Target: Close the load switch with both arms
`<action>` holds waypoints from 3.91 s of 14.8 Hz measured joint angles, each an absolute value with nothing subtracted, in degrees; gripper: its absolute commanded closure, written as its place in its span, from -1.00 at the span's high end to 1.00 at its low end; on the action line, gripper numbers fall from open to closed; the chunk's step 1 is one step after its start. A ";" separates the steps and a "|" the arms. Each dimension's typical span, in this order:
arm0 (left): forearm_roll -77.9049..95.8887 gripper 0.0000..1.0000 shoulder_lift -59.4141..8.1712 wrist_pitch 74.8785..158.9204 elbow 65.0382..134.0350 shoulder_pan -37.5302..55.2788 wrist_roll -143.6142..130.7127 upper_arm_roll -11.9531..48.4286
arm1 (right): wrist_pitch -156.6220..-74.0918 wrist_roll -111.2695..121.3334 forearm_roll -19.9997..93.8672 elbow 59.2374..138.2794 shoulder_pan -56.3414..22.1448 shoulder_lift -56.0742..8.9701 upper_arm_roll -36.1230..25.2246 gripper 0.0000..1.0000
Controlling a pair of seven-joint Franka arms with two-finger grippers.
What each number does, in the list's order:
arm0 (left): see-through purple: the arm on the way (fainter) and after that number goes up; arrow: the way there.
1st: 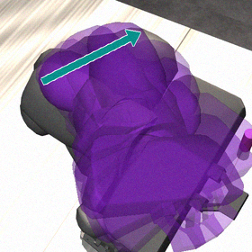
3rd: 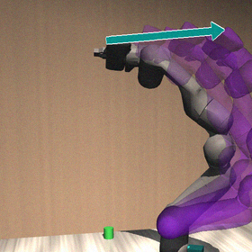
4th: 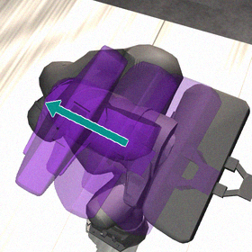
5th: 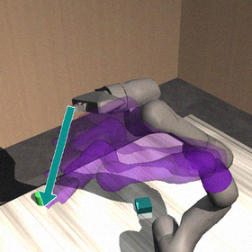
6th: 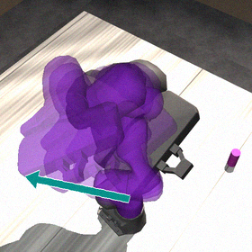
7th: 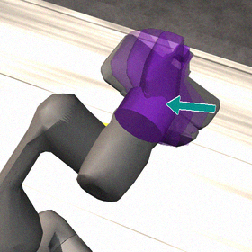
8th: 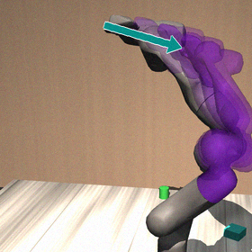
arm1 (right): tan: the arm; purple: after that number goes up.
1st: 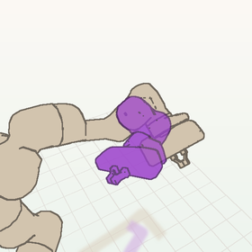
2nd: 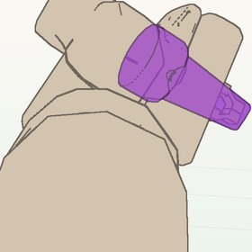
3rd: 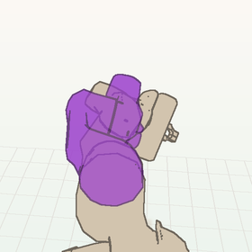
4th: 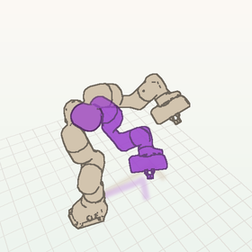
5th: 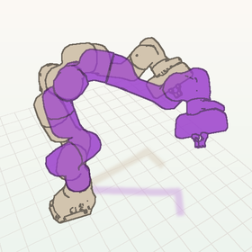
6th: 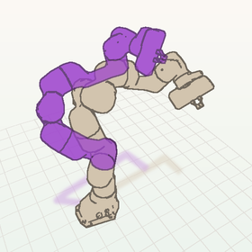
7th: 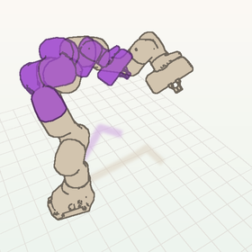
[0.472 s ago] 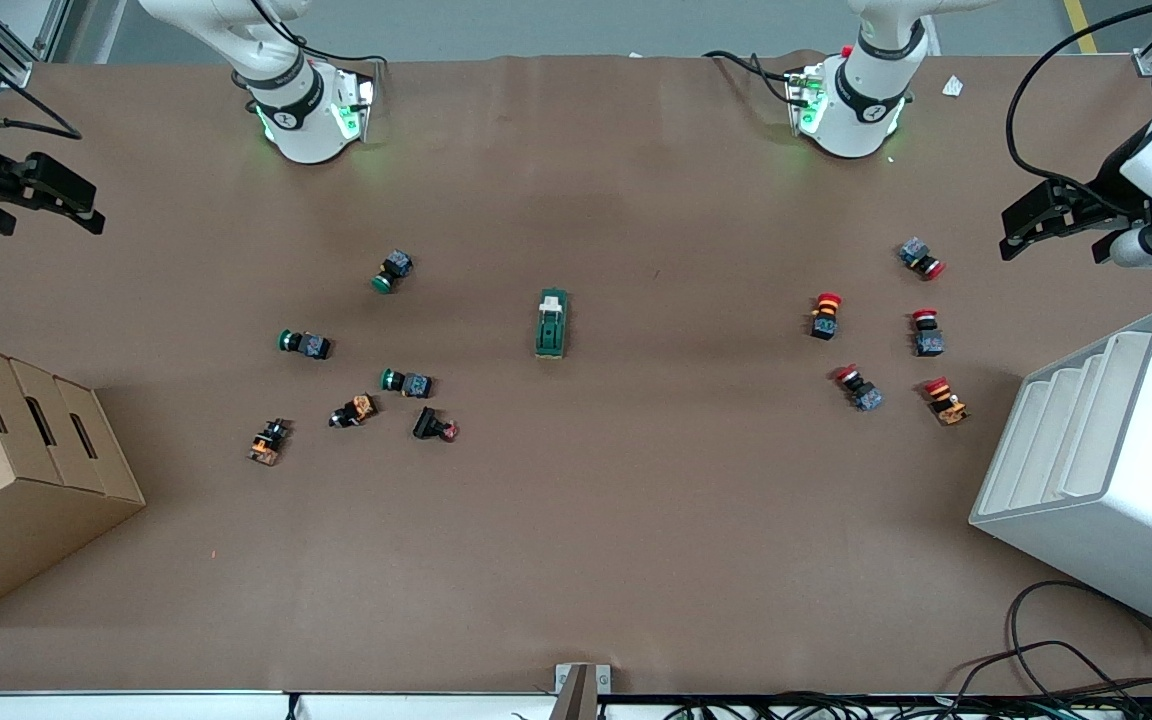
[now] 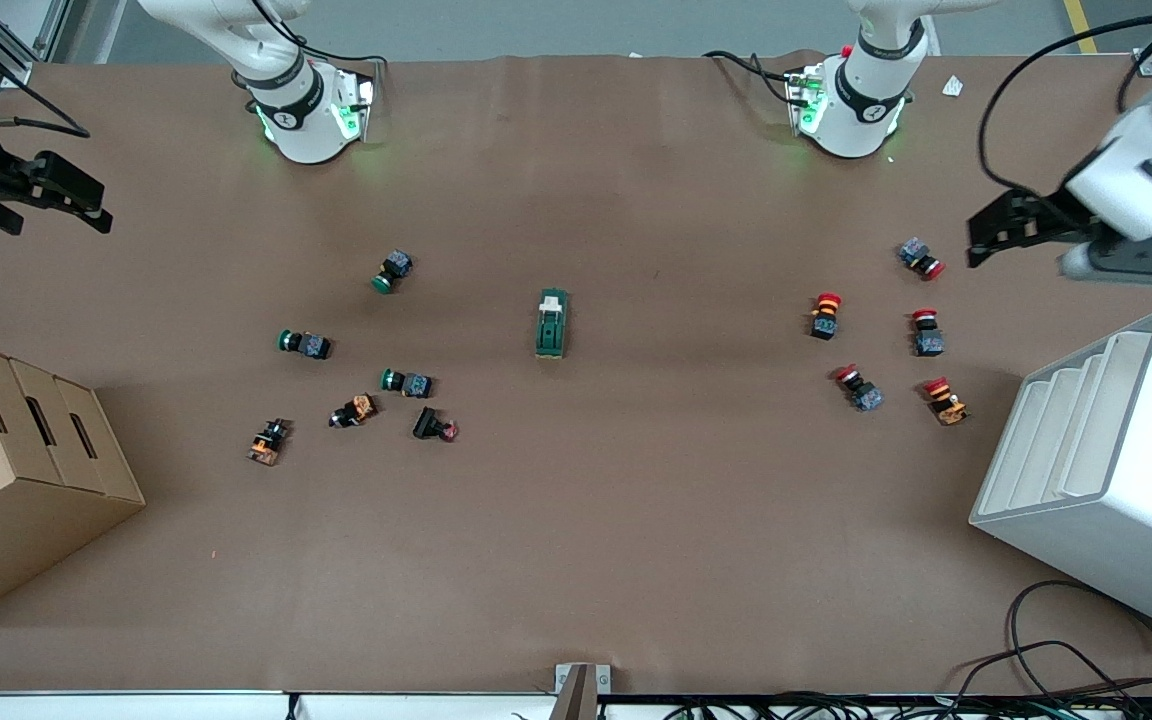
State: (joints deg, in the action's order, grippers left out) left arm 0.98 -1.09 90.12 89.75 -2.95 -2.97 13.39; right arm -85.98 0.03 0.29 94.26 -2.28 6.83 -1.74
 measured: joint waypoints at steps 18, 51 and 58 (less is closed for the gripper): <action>-22.62 1.00 -27.13 110.86 88.46 43.11 -75.31 17.30 | -87.61 -3.84 0.94 91.11 -2.55 -12.08 -1.98 1.00; -97.70 0.97 -48.79 115.57 103.25 56.43 -147.62 17.21 | -140.89 -67.08 20.00 109.91 -45.00 -28.99 1.04 1.00; -98.85 0.98 -48.94 115.11 103.54 56.69 -148.23 17.05 | -143.40 -67.08 20.16 109.79 -45.13 -31.36 1.99 1.00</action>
